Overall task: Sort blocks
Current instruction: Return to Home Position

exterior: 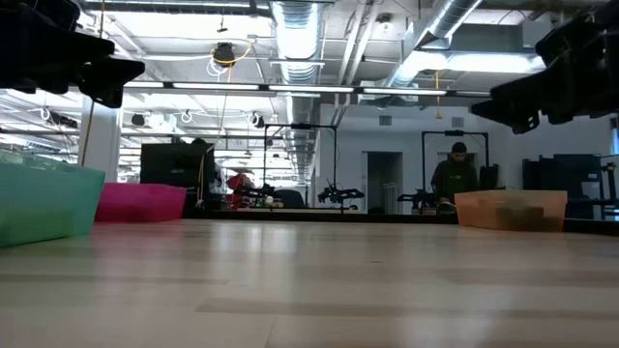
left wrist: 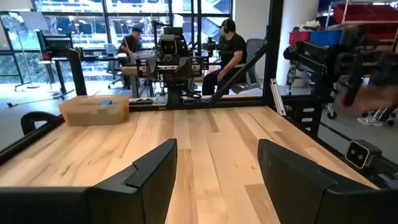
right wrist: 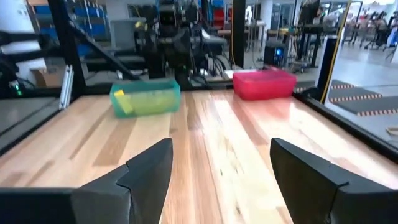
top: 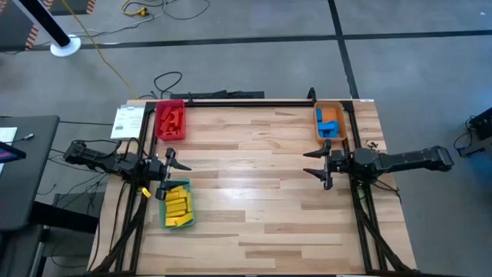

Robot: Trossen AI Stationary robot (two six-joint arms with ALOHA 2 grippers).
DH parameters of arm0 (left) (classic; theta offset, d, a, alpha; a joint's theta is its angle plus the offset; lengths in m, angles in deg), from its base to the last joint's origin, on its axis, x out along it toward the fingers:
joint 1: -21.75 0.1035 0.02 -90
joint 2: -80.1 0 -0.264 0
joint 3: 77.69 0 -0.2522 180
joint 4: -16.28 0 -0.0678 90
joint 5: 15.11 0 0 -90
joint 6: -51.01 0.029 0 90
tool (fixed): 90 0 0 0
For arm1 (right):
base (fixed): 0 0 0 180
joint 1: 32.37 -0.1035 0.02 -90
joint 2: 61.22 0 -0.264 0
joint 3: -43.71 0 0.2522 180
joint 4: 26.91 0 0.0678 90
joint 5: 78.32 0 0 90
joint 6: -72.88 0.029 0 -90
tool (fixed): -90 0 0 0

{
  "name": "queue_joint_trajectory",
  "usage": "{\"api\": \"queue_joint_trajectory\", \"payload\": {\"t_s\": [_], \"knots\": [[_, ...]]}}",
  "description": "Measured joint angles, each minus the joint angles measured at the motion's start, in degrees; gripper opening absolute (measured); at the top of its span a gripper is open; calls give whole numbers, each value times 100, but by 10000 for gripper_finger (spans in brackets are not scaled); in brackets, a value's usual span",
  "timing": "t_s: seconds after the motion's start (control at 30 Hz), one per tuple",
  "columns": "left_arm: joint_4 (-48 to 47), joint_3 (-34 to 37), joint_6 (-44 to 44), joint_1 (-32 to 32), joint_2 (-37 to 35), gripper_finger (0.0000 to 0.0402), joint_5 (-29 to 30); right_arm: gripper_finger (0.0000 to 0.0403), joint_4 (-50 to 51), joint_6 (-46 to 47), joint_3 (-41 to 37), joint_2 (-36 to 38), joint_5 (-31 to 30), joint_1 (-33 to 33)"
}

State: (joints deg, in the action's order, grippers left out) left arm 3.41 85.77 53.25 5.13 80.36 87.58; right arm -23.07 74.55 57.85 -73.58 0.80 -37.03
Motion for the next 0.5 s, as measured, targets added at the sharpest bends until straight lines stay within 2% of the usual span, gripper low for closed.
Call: {"api": "queue_joint_trajectory", "payload": {"t_s": [0.33,0.5], "knots": [[-3,2,10,0,0,219,9,285,670,-17,-4,-1,-7,0],[-5,4,6,0,0,219,11,285,681,-17,-6,1,-7,-2]]}}
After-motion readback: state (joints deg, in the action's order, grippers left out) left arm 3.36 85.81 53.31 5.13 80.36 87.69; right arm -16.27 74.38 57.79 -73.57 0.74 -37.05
